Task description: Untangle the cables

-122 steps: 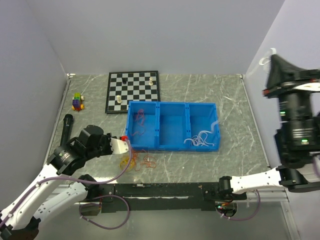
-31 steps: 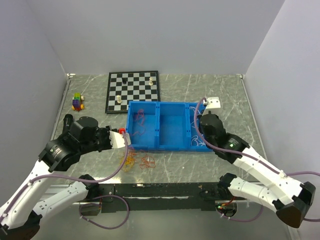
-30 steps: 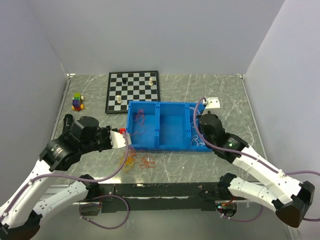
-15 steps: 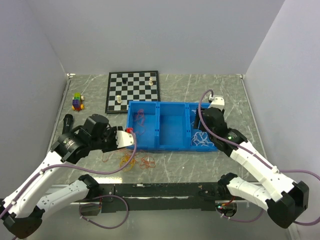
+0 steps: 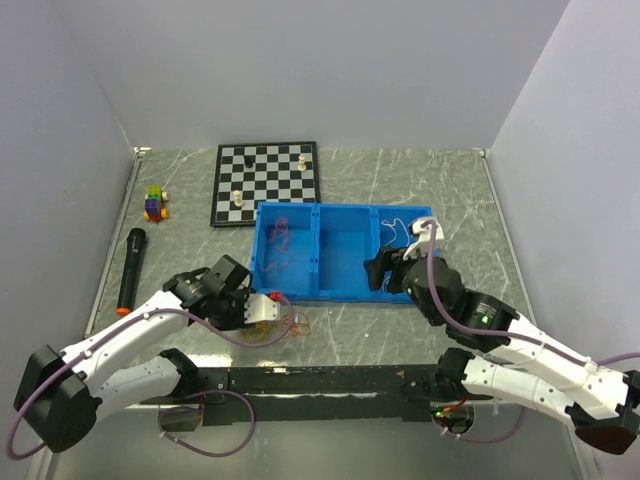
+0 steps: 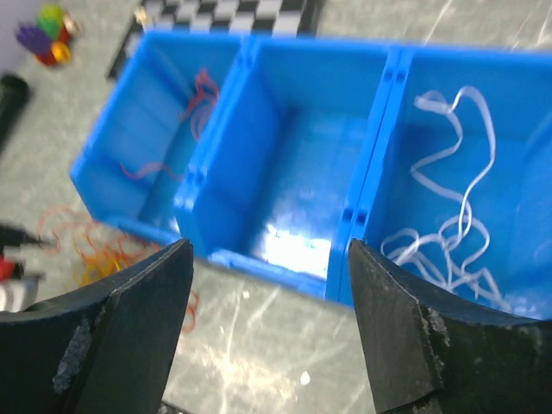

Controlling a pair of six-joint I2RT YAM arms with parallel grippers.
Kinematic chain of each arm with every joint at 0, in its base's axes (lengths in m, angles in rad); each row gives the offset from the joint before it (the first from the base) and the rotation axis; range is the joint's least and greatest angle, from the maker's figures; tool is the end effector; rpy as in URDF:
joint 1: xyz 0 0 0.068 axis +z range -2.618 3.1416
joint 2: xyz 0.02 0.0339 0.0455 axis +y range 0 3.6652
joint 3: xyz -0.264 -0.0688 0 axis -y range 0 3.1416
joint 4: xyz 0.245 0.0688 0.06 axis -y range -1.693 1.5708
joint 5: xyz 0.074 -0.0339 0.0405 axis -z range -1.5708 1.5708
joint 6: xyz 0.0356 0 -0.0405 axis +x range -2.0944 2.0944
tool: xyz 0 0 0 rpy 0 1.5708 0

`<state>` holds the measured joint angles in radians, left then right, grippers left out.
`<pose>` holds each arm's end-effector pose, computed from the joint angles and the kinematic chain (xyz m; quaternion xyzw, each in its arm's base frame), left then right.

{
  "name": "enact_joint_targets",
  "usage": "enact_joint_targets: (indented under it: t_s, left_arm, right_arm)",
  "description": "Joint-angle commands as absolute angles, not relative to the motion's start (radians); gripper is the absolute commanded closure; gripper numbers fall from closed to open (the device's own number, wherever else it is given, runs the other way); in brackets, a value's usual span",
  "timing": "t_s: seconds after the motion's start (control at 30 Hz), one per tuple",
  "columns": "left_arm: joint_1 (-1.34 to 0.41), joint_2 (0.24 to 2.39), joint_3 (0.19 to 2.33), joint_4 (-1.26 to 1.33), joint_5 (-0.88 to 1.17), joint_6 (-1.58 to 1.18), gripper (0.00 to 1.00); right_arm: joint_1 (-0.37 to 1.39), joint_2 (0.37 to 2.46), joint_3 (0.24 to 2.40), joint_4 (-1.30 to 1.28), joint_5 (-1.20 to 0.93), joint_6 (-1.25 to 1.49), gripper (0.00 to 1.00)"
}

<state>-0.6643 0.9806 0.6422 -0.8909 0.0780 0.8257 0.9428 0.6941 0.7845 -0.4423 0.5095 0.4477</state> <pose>0.1249 -0.1013 0.2049 0.6725 0.7194 -0.0246 0.1723 0.1047 0.1147 0.3280 -0.0546 0.8047 0.1962 0.5577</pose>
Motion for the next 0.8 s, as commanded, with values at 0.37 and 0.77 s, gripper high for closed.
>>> enact_joint_targets:
  t_s: [0.37, 0.77]
  left_arm:
    - [-0.663, 1.012, 0.583, -0.646, -0.036, 0.859, 0.54]
    - [-0.533, 1.058, 0.733, -0.733, 0.029, 0.864, 0.76]
  right_arm:
    - [1.078, 0.629, 0.729, -0.503, 0.617, 0.584, 0.29]
    - [1.085, 0.615, 0.727, -0.517, 0.611, 0.594, 0.36]
